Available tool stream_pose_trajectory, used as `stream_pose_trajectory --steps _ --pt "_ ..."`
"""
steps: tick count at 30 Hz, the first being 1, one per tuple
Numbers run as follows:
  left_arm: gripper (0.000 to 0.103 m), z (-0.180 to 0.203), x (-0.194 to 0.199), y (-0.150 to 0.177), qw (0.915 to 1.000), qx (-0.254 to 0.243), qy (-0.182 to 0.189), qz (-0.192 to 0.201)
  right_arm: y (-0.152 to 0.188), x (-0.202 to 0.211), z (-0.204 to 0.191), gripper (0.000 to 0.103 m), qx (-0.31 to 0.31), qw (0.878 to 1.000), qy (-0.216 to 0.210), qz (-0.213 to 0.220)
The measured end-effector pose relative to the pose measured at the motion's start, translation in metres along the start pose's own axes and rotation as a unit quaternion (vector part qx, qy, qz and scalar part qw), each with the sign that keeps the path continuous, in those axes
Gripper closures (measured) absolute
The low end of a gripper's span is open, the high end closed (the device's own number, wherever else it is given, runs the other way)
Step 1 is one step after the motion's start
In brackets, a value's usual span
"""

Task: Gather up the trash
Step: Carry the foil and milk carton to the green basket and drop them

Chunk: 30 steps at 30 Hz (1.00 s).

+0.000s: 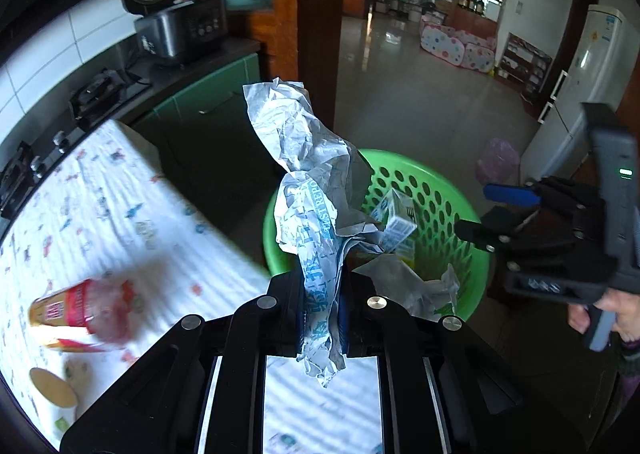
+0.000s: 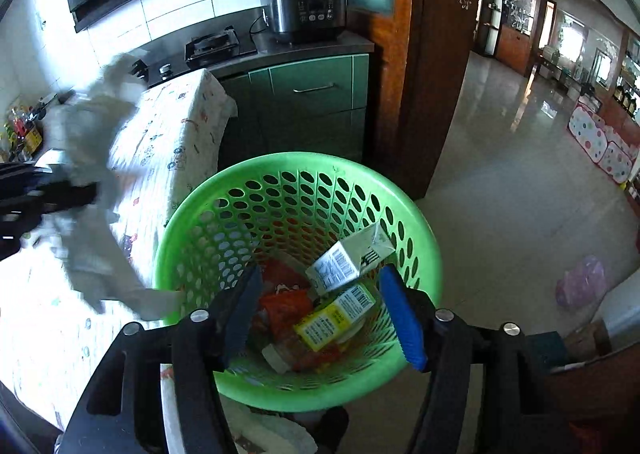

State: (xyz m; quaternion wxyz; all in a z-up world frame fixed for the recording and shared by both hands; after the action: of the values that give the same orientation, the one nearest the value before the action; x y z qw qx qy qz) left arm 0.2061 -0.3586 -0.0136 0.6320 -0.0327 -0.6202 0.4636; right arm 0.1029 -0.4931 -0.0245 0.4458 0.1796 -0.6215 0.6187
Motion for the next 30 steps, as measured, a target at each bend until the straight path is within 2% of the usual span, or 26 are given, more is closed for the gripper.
stream_pose_trajectory --steps 4,5,10,11,14,22,26,30 --pt "0.091 0.000 -0.026 -0.004 0.9998 0.013 0.007 -0.015 0.002 0.010 0.004 0.038 0.003 1.000 0.003 0.008" --pt "0.087 0.000 -0.031 -0.005 0.9996 0.017 0.012 -0.017 0.002 0.012 0.005 0.037 0.005 1.000 0.003 0.011" --pt "0.085 -0.001 -0.053 -0.004 0.9988 0.033 0.023 -0.027 0.006 0.018 0.006 0.037 0.013 1.000 0.004 0.014" --pt "0.080 0.000 -0.056 -0.003 0.9987 0.033 0.026 -0.030 0.008 0.018 0.006 0.037 0.014 1.000 0.004 0.014" --pt "0.046 0.003 -0.054 0.003 0.9989 0.030 0.023 -0.027 0.009 0.019 0.006 0.037 0.019 1.000 0.006 0.013" --pt "0.043 0.007 -0.036 0.008 0.9994 0.020 0.026 -0.012 0.005 0.025 -0.001 0.037 0.025 1.000 0.005 0.017" --pt "0.037 0.008 -0.031 0.009 0.9992 0.018 0.036 -0.007 0.002 0.032 -0.008 0.036 0.029 0.999 0.005 0.026" --pt "0.037 0.007 -0.031 0.010 0.9984 0.026 0.050 -0.008 0.001 0.037 -0.008 0.033 0.030 0.999 0.008 0.031"
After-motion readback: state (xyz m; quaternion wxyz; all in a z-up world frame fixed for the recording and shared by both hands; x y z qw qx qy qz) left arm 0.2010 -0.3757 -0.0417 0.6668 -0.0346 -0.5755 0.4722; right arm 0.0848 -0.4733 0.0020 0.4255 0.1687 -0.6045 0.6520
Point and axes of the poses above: each gripper's, at about its wrist camera, not at the fingertips, and x roughly against the way its jaws point, z to its right, y to its underside, the point moved 3 cm from there along -x, roughly the way its jaws point, and after that the axes turned 14 degrees about y, right-handed, at the moved point
